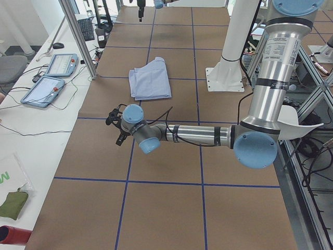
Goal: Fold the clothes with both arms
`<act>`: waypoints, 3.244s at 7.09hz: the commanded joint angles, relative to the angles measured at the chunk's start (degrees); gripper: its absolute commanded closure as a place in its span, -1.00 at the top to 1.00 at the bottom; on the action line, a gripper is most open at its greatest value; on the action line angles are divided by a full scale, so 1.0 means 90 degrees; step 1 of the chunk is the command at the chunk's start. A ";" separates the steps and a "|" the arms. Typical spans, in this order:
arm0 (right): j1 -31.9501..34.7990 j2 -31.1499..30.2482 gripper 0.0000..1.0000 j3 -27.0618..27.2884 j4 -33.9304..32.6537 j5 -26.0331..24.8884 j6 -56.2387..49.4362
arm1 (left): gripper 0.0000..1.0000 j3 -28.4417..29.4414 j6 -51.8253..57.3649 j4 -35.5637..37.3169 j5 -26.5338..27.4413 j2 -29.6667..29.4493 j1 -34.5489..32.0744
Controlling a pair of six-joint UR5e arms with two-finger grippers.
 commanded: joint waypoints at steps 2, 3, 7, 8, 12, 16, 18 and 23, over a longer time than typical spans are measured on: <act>0.0795 -0.0412 1.00 0.0736 -0.1592 0.0147 -0.1564 | 0.99 -0.0336 0.0839 0.0031 0.0626 0.0474 -0.0219; 0.0845 -0.0617 1.00 0.0834 -0.1553 0.0186 -0.1565 | 0.99 -0.0326 0.1430 0.0505 0.0732 0.0436 -0.0314; 0.0855 -0.1486 1.00 0.1217 -0.1524 0.0537 -0.1535 | 0.99 -0.1356 0.2267 0.3218 0.0207 0.0357 -0.1058; 0.0855 -0.1488 1.00 0.1168 -0.1524 0.0576 -0.1526 | 0.99 -0.1612 0.2257 0.3737 0.0206 0.0357 -0.1058; 0.0787 -0.1419 1.00 0.1226 -0.1504 0.0490 -0.1448 | 1.00 -0.1839 0.2266 0.3664 0.0236 0.0641 -0.1067; 0.0709 -0.1429 1.00 0.1216 -0.1514 0.0632 -0.1359 | 1.00 -0.2161 0.2247 0.3674 0.0196 0.0660 -0.1058; 0.0719 -0.1410 1.00 0.1196 -0.1504 0.0919 -0.1360 | 1.00 -0.2162 0.2247 0.3664 0.0196 0.0641 -0.1058; 0.0719 -0.1429 1.00 0.1206 -0.1494 0.0889 -0.1379 | 1.00 -0.2230 0.2247 0.3654 0.0196 0.0621 -0.1058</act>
